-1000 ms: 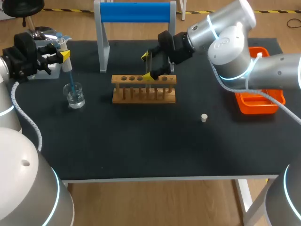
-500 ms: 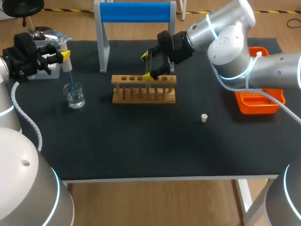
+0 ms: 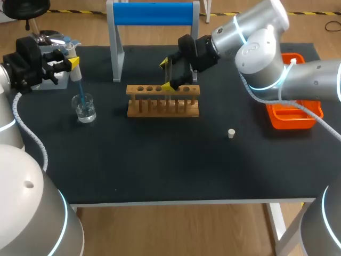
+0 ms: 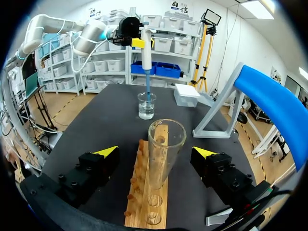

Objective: Invert the test tube, pick up the pipette, mount the tip to pipette, aspirate from beaker and dispense into the tube, eject the tip, return the pipette, and cap with the stopper.

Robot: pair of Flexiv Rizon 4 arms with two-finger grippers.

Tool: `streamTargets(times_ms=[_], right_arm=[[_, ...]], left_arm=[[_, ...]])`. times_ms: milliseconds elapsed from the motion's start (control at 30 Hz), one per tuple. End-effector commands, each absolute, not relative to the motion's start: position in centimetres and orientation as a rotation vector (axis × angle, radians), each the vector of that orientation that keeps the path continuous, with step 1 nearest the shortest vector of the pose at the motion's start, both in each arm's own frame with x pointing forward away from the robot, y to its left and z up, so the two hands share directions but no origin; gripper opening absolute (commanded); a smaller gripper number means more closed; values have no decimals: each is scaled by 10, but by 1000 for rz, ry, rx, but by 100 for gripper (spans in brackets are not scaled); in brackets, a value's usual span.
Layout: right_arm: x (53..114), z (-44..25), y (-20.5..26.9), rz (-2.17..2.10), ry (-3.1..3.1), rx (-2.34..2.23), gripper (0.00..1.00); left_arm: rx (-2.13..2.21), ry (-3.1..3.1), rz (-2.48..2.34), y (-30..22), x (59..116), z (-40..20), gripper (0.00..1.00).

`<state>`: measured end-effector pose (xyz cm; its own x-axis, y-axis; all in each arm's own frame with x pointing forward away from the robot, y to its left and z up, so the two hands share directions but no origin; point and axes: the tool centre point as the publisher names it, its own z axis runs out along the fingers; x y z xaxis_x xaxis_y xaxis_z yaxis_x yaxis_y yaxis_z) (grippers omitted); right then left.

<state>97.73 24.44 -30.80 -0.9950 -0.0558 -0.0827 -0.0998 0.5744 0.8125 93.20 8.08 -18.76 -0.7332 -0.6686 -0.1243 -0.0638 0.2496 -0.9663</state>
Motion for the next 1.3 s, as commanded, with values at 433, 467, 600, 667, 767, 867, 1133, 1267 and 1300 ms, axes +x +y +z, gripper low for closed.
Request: streamTargets(times_ms=[433, 467, 600, 667, 767, 867, 1133, 1267, 1300], right_arm=[[978, -307, 243, 1419, 2750, -138, 100], [978, -307, 243, 1419, 2750, -138, 100], [978, -307, 243, 1419, 2750, -138, 100], [978, -307, 243, 1419, 2750, -138, 100], [978, -307, 243, 1419, 2750, -138, 100], [978, -307, 243, 1419, 2750, -138, 100], [978, -307, 243, 1419, 2750, -138, 100], [978, -307, 243, 1419, 2750, -138, 100], [978, -307, 243, 1419, 2750, -138, 100]], left_arm=[[-604, 1974, -1483, 76, 915, -160, 0], [-601, 1973, -1482, 75, 914, -158, 0], [-594, 1973, -1481, 72, 910, -151, 0], [-586, 1977, -1476, 69, 909, -148, 0], [-582, 1987, -1466, 66, 908, -142, 0], [-561, 2001, -1455, 60, 907, -134, 0], [-510, 2066, -1427, 41, 913, -110, 0], [-506, 2081, -1423, 32, 916, -98, 0], [-503, 2082, -1424, 29, 916, -94, 0]])
